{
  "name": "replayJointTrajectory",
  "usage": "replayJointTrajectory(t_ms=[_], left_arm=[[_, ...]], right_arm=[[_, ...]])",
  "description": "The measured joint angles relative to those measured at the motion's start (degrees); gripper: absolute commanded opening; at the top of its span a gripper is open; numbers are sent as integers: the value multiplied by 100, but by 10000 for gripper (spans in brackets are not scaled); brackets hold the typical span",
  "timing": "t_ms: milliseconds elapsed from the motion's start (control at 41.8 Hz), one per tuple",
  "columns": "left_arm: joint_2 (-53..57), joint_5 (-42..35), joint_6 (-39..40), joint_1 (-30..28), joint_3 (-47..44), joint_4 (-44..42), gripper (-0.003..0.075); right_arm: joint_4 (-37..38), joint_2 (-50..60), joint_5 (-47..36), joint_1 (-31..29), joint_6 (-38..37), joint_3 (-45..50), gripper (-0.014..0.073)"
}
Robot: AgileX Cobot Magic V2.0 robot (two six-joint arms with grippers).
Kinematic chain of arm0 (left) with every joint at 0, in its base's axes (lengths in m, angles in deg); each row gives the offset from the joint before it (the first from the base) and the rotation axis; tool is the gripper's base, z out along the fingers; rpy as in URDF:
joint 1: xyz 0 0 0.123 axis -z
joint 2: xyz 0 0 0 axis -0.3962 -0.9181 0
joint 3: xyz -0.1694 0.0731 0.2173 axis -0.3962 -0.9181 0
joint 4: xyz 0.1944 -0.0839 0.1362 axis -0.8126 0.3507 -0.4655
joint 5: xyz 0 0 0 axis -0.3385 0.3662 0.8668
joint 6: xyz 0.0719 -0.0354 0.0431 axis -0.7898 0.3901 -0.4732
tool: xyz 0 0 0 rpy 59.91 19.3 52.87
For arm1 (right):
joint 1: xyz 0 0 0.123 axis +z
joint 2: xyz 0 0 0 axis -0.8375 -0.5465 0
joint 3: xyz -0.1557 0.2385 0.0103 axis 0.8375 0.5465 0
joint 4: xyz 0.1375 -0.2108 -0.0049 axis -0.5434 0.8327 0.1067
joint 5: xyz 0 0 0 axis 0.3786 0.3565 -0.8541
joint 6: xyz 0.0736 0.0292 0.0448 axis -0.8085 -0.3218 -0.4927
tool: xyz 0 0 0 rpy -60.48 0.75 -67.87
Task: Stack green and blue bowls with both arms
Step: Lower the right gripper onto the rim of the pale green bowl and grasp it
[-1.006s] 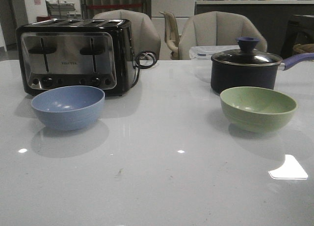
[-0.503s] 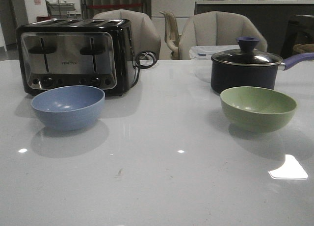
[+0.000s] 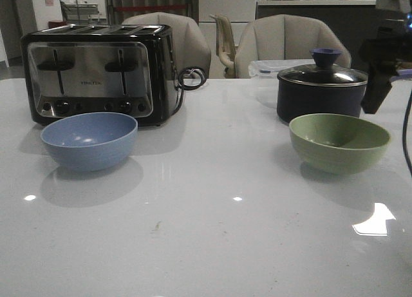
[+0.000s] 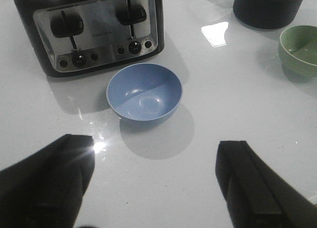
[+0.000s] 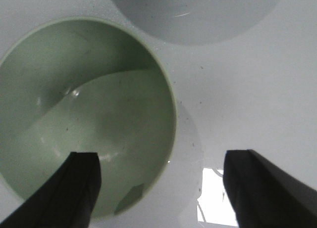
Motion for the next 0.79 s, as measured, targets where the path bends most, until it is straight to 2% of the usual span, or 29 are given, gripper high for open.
replayJointTrajectory(t_ms=[215,287,335,431,551,694,790], left_arm=[[0,0,0,0,0,23,561],[0,20,0,0,0,25,561],[0,55,0,0,0,25,561],[0,97,0,0,0,77,561],[0,110,0,0,0,125,561],[0,121,0,0,0,129,561],[0,121,0,0,0,129,561]], right_arm=[[-67,-849,0,0,68,-515,610],[-67,-1015,0,0,110,-616,582],[-67,-1095,0,0,151,-688,540],[-71,-1236,0,0,186,-747,379],[-92,-1271,0,0,207,-750,226],[-102,-1271,0,0,210,-760,102],[-127,-1258,40,0,220,-772,54]])
